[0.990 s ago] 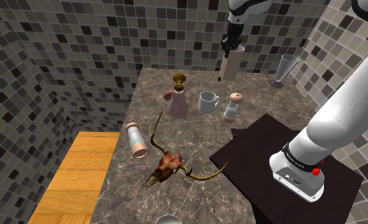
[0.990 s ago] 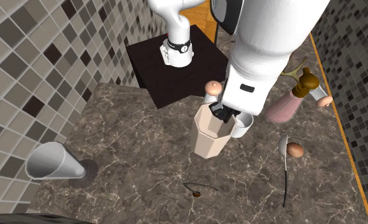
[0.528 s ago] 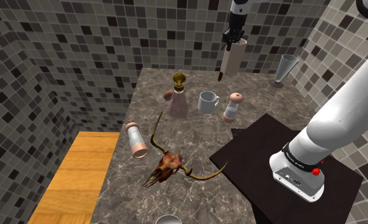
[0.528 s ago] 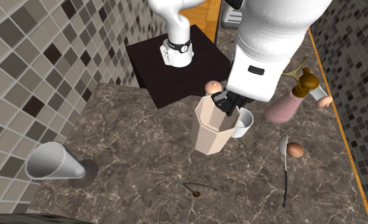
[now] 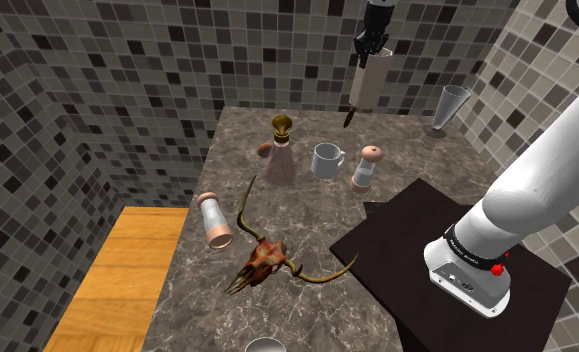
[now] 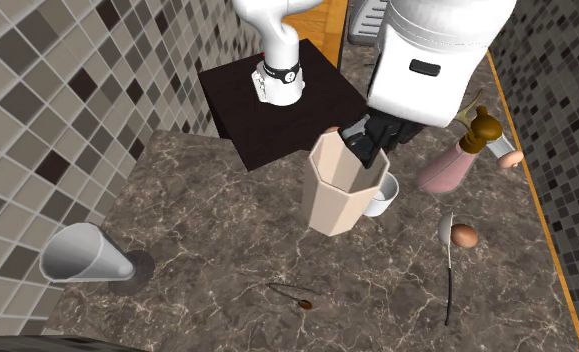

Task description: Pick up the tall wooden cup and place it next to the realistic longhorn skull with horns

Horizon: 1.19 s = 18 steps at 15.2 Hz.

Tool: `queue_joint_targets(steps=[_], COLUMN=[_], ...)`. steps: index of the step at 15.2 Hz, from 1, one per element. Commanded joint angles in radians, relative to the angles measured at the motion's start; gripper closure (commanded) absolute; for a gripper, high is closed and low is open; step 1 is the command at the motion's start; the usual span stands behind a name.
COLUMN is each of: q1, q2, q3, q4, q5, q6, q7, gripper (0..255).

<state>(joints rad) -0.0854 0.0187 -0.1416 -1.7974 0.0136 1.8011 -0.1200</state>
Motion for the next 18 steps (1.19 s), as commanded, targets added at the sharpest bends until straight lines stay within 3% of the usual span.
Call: queue_joint_targets(steps=[1, 5, 18], q1=[-0.001, -0.002, 0.139], q2=[0.001, 0.002, -0.159], q3=[-0.001, -0.002, 0.161], q4=[0.029, 0.075, -0.111], q5=[0.0, 0.0, 0.004], q6=[-0.027, -0.073, -0.043], q7=[-0.003, -0.002, 0.3], gripper=[255, 255, 255])
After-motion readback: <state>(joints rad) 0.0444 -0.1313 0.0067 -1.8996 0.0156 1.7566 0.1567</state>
